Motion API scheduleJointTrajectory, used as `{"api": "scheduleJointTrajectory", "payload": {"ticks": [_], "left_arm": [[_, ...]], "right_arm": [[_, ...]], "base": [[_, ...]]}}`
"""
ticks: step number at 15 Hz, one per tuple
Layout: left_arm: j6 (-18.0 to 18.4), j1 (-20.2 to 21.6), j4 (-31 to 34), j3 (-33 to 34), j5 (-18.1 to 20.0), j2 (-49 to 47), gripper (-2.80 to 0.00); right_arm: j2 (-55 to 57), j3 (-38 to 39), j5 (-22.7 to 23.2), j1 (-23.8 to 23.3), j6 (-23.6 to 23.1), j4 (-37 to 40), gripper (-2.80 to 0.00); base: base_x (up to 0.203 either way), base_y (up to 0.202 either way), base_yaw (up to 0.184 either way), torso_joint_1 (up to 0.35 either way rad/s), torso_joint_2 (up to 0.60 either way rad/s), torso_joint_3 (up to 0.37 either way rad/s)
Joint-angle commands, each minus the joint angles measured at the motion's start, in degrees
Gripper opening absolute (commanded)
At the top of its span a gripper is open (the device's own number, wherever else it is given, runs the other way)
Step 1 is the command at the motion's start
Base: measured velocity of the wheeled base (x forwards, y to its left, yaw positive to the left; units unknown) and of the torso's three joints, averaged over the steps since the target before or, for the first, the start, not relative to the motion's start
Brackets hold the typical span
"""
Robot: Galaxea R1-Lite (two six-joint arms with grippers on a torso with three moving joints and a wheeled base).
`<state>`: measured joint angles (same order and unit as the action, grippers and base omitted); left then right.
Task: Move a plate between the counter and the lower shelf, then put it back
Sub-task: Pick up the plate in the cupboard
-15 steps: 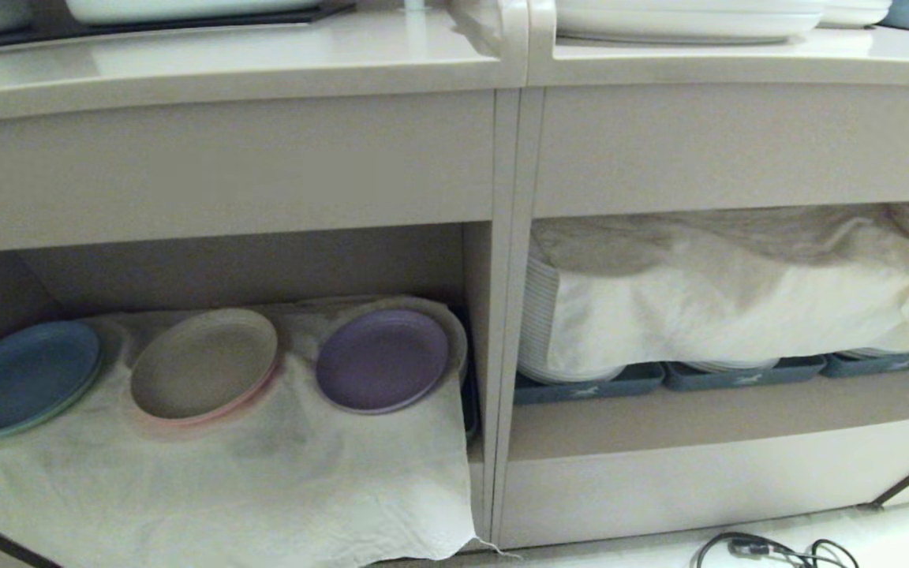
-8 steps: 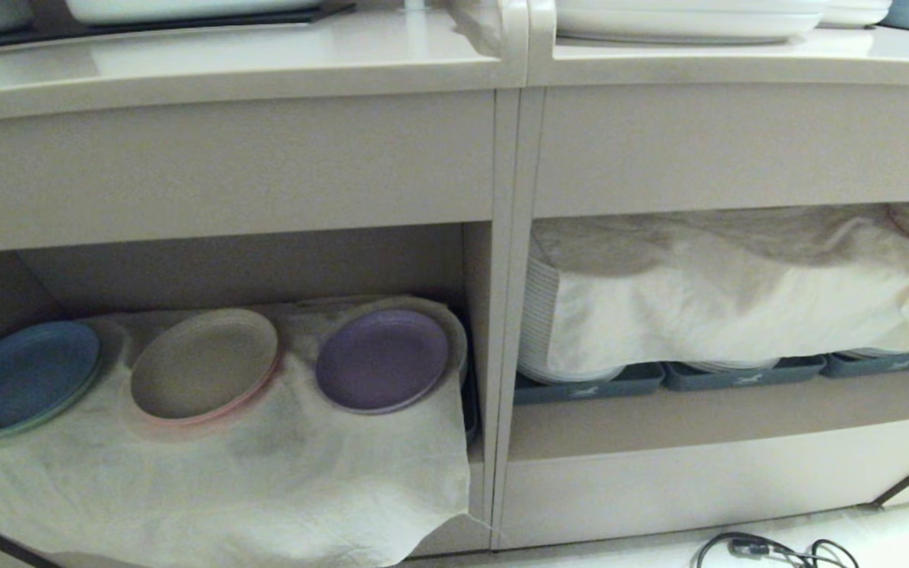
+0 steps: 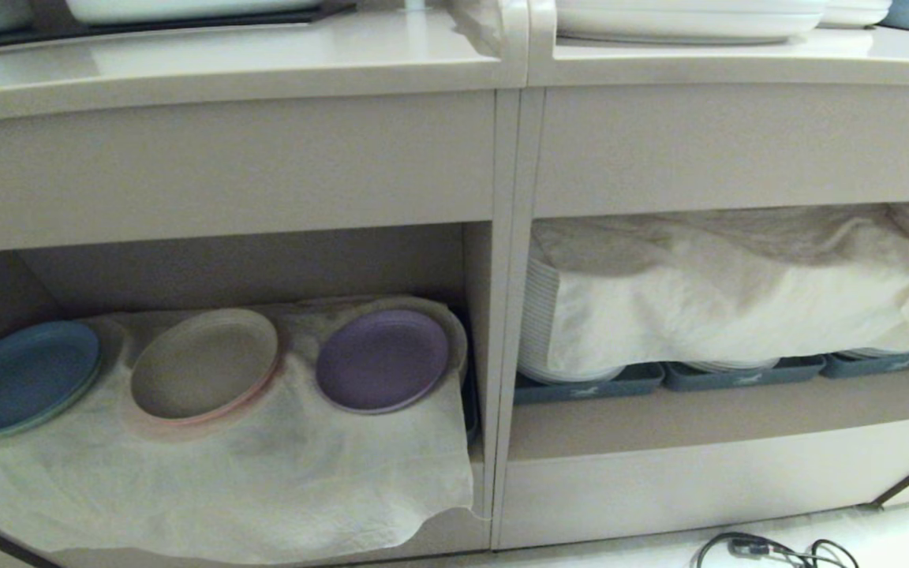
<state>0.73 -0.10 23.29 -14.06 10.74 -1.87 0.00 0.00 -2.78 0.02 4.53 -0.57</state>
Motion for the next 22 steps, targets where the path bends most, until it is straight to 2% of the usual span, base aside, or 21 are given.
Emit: {"api": "scheduleJointTrajectory", "payload": {"ticks": [1,5,10,12,20,22], "left_arm": [[-0.14,0.01,-0.26,-1.35,1.22,-5.74,-2.80],[-4.50,0.04,-10.80,-0.47,4.03,-17.33,-2.80],[-7.26,-0.01,-32.18,6.36,4.64,-33.13,-2.80],[-9.99,-0.15,-39.06,8.93,4.77,-38.03,-2.80],[-25.71,-2.58,-46.06,8.77,4.82,-51.13,-2.80],[-27.64,-3.81,-48.79,8.83,4.82,-54.13,-2.80]], "right_arm": [[0.02,-0.05,-0.03,0.01,0.04,-0.03,-2.80],[0.00,0.00,-0.03,0.06,0.04,-0.04,-2.80],[0.00,0.00,-0.03,0.06,0.04,0.04,-2.80],[0.02,0.00,-0.03,0.06,0.04,-0.01,-2.80],[0.00,-0.08,-0.03,0.06,0.04,-0.03,-2.80],[0.00,-0.08,-0.03,0.05,0.04,-0.03,-2.80]], "base": [[0.000,0.000,0.000,0.000,0.00,0.000],[0.000,0.000,0.000,0.000,0.00,0.000],[0.000,0.000,0.000,0.000,0.00,0.000],[0.000,0.000,0.000,0.000,0.00,0.000],[0.000,0.000,0.000,0.000,0.00,0.000],[0.000,0.000,0.000,0.000,0.00,0.000]]}}
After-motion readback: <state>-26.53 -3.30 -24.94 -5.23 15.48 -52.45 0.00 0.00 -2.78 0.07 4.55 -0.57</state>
